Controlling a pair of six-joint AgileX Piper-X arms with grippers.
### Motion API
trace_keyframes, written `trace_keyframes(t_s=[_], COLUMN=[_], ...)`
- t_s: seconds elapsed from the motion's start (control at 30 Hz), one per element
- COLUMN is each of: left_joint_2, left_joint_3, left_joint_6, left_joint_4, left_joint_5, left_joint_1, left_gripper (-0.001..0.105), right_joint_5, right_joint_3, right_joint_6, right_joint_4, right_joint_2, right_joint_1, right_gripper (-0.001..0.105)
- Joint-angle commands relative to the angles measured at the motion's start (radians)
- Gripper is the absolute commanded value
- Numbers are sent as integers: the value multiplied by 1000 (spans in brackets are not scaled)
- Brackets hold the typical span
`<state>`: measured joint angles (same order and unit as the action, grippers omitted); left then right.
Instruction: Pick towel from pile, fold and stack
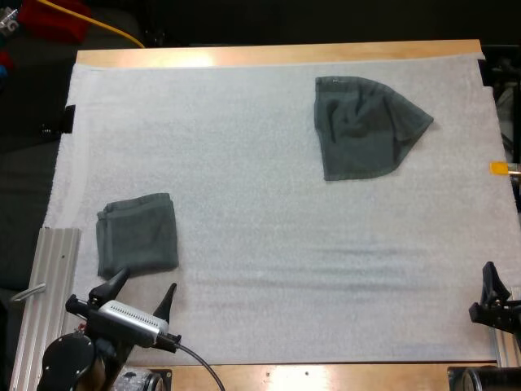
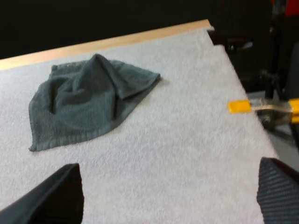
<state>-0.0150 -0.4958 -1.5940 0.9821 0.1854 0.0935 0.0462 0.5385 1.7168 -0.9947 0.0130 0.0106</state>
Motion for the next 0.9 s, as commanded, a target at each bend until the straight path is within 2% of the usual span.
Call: trace_keyframes(t_s=[0.0,0.37,0.87], left_joint_2=[-136,-136,-136], left_joint_3=[5,-3,-3], left_joint_6=[-2,-46,-47], left_joint_4=[-15,6,0], left_joint_5=[-9,-9,-9], left_joint_1=[-1,-1,-1], left_gripper=[67,67,67], right_joint_5=[-5,-5,-5], right_joint_3=[-8,-18,-19], right_joint_6=[-14,-19,-19], right_joint_4=[10,-22,-20], right_joint_2=[39,39,39], right_joint_1=[-6,-6,-6], right_gripper=[74,74,74])
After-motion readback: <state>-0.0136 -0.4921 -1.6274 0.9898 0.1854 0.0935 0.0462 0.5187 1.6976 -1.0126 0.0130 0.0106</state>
